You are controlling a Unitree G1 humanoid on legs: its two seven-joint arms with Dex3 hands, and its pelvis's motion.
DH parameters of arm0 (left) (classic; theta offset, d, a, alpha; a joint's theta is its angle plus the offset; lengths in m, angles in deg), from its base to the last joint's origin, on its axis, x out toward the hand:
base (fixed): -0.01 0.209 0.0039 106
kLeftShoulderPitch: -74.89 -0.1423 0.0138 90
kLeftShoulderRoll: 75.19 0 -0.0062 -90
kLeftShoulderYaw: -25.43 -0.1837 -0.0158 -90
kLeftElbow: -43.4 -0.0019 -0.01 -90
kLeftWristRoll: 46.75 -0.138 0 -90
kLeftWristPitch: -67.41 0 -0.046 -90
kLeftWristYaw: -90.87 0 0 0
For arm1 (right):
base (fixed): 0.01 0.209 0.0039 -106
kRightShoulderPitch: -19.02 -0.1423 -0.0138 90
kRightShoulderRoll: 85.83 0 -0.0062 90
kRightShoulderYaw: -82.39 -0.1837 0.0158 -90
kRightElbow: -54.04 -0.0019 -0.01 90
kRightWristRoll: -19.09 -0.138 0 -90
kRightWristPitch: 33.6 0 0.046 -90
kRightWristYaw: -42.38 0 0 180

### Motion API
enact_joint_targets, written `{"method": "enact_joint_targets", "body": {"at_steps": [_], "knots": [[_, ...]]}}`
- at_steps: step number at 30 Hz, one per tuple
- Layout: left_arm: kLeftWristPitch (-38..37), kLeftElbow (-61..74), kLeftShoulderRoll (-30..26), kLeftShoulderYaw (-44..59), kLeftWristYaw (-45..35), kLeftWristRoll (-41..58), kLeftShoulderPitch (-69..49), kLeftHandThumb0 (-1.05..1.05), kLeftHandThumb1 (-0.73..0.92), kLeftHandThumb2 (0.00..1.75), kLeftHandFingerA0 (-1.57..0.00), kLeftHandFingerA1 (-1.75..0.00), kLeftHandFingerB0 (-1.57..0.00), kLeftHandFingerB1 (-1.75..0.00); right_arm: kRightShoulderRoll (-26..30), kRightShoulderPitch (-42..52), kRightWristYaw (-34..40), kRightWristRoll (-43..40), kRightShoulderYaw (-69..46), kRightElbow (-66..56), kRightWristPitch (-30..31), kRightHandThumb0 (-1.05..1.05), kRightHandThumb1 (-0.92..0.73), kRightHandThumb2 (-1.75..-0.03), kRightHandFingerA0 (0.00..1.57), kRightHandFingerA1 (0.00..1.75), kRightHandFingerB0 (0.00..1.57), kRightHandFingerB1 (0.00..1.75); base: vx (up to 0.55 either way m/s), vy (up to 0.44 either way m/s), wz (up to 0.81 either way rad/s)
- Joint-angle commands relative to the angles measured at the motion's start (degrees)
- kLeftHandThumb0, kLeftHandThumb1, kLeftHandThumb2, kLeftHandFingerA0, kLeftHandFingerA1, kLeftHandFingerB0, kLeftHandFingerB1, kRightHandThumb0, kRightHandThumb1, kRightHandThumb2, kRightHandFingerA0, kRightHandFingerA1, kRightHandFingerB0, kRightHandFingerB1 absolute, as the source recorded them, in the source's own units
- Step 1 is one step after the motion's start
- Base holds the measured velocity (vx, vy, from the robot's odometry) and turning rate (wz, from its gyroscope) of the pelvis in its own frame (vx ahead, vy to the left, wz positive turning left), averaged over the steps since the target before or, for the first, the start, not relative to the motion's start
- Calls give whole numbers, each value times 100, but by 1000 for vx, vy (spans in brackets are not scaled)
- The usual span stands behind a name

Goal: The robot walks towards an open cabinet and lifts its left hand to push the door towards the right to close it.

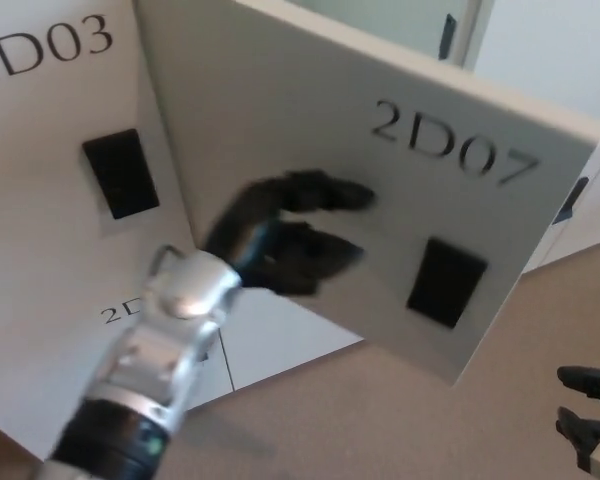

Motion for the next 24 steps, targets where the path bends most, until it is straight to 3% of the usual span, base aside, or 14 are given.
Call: {"method": "enact_joint_targets", "body": {"at_steps": [1,2,3,5,7,8,9,10,12,13,15,16,17,24], "knots": [[61,-1520,713,-1064,-367,-1100,1474,-47,52,80,-69,-57,-53,-51,-3,425,154,178,108,-505,-165,-27,-74,-61,67,59,56,50,0,0,0],[45,-1690,771,-1072,-364,-1099,1650,-47,52,80,-69,-57,-53,-51,-10,454,155,187,124,-559,-156,-27,-74,-61,67,59,56,50,0,0,0],[78,-2200,877,-1006,-306,-1130,2238,-51,63,60,-49,-46,-48,-36,-22,494,170,225,162,-614,-204,-27,-73,-61,69,60,55,50,0,0,0],[92,-2557,941,-958,-257,-1145,2634,-51,63,60,-49,-46,-48,-36,-28,518,181,251,186,-648,-237,-27,-73,-61,69,60,55,50,0,0,0],[251,-3227,904,-720,-52,-1090,3467,-53,63,59,-36,-37,-30,-32,-102,605,185,267,241,-894,-199,-29,-72,-61,67,59,54,49,0,0,0],[360,-3477,672,-483,98,-973,3806,-33,50,101,0,-49,0,-49,-120,645,176,285,273,-1054,-162,-29,-73,-61,67,60,55,49,0,0,0],[426,-3657,508,-317,198,-890,4036,-33,50,101,0,-49,0,-49,-129,672,169,299,295,-1161,-138,-29,-73,-61,67,60,55,49,0,0,0],[413,-3865,178,3,300,-675,4248,-55,51,81,-28,-72,0,-16,-133,678,166,327,325,-1252,-119,-29,-72,-61,70,62,57,51,0,0,0],[353,-4109,-154,335,389,-441,4454,-55,51,81,-28,-72,0,-16,-139,684,166,355,355,-1343,-91,-29,-72,-61,70,62,57,51,0,0,0],[331,-4216,-354,440,464,-392,4548,-46,59,65,-34,-57,-2,-15,-144,692,150,352,368,-1415,-38,-27,-72,-61,69,60,56,51,0,0,0],[238,-4346,-757,599,530,-337,4687,-52,51,80,-36,-59,0,-11,-157,722,150,380,408,-1544,38,-26,-72,-61,68,58,57,51,0,0,0],[238,-4346,-757,599,530,-337,4687,-52,51,80,-36,-59,0,-11,-157,722,150,380,408,-1544,38,-26,-72,-61,68,58,57,51,0,0,0],[231,-4414,-1203,714,518,-325,4851,-51,43,83,0,-39,0,-27,-164,736,158,431,461,-1597,19,-26,-72,-60,69,58,58,51,0,0,0],[58,-4716,-2276,1062,333,-293,5296,-56,42,81,0,-33,0,-21,-214,839,171,494,573,-1815,-22,-27,-72,-61,68,60,57,52,0,0,0]]}}
